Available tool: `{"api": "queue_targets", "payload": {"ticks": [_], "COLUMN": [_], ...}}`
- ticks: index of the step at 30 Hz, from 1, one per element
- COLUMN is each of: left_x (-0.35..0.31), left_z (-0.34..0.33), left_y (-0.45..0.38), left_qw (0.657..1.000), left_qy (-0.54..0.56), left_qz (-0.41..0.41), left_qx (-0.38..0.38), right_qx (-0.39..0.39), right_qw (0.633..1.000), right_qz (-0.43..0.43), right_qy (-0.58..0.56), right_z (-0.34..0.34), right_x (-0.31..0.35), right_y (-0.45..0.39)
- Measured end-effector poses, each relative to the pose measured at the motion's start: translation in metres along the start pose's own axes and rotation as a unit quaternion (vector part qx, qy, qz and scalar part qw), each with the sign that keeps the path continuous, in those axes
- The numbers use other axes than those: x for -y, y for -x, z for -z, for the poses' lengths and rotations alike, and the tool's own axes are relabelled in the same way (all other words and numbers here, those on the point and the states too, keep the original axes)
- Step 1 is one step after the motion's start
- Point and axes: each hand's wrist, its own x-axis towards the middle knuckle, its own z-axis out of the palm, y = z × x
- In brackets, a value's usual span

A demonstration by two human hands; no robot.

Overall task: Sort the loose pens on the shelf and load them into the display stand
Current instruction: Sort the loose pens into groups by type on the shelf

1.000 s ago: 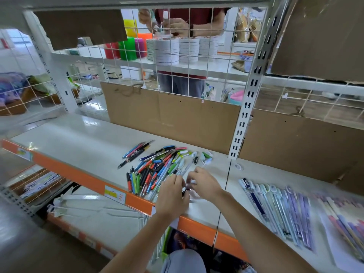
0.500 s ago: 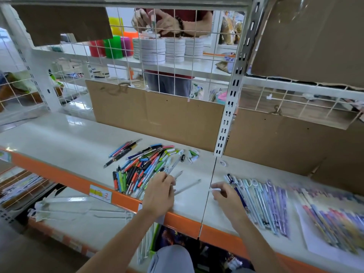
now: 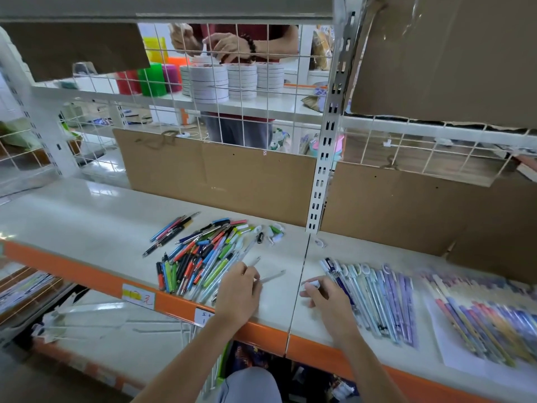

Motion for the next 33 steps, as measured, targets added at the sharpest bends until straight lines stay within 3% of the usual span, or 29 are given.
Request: {"api": "queue_targets", "payload": {"ticks": [12, 16, 18, 21, 27, 33], "left_x": [0.007, 0.031, 0.039, 0.04, 0.019, 0.017], "left_z": [0.009, 0.023, 0.028, 0.035, 0.043, 0.045], "left_y": [-0.001, -0.018, -0.024, -0.028, -0.031, -0.03], "left_qw": [0.999, 0.996, 0.994, 0.99, 0.971, 0.98], "left_qy": [0.046, -0.004, -0.05, -0.103, -0.216, -0.193], "left_qz": [0.01, 0.076, 0.097, 0.085, 0.063, 0.039], "left_qx": [-0.022, -0.051, -0.014, 0.046, 0.084, 0.03], "right_qx": [0.014, 0.034, 0.034, 0.027, 0.025, 0.026], "right_qw": [0.998, 0.995, 0.995, 0.996, 0.999, 0.997], "right_qz": [0.022, 0.05, 0.061, 0.056, 0.027, 0.007], "right_qy": [0.051, 0.074, 0.074, 0.07, 0.032, -0.068], "right_z": [-0.005, -0.004, -0.003, -0.002, -0.001, 0.004], "right_x": [-0.004, -0.006, -0.006, -0.004, -0.002, -0.002], "right_y": [-0.004, -0.004, -0.003, -0.002, -0.001, -0.002]}}
